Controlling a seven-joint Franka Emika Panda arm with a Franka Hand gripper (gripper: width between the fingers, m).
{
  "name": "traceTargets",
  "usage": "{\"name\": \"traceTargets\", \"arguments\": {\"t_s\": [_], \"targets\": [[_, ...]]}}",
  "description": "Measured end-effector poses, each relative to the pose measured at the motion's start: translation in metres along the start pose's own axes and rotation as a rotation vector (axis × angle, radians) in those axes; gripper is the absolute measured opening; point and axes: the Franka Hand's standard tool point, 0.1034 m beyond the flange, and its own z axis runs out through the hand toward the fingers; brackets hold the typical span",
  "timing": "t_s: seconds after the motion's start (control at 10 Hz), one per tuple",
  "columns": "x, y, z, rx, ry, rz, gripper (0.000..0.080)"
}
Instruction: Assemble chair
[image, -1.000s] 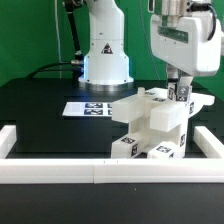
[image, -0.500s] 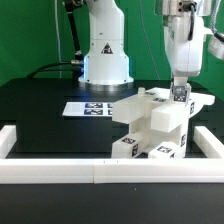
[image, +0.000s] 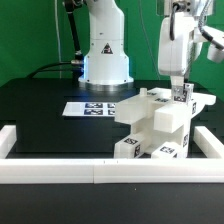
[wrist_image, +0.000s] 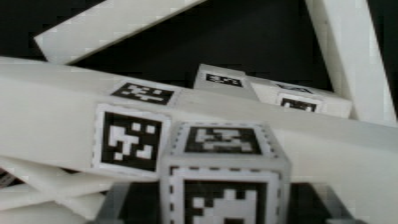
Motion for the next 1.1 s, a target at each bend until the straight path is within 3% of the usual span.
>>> {"name": "traceTargets", "arguments": {"t_s": [0.1, 0.3, 0.4, 0.5, 1.1], "targets": [[0.0003, 0.0003, 0.0001, -0.003, 0.002, -0.041, 0.0289], [0.0002, 0.0013, -0.0009, -0.037, 0.008, -0.158, 0.0573], [-0.0012, 0.0002, -0.0015, -0.037, 0.009, -0.253, 0.0573], [-0.0013, 0.0002, -0.0019, -0.04, 0.01, -0.377, 0.0637], [-0.0012, -0.0022, -0.0027, -0.036, 0.003, -0.959, 0.0648]]}}
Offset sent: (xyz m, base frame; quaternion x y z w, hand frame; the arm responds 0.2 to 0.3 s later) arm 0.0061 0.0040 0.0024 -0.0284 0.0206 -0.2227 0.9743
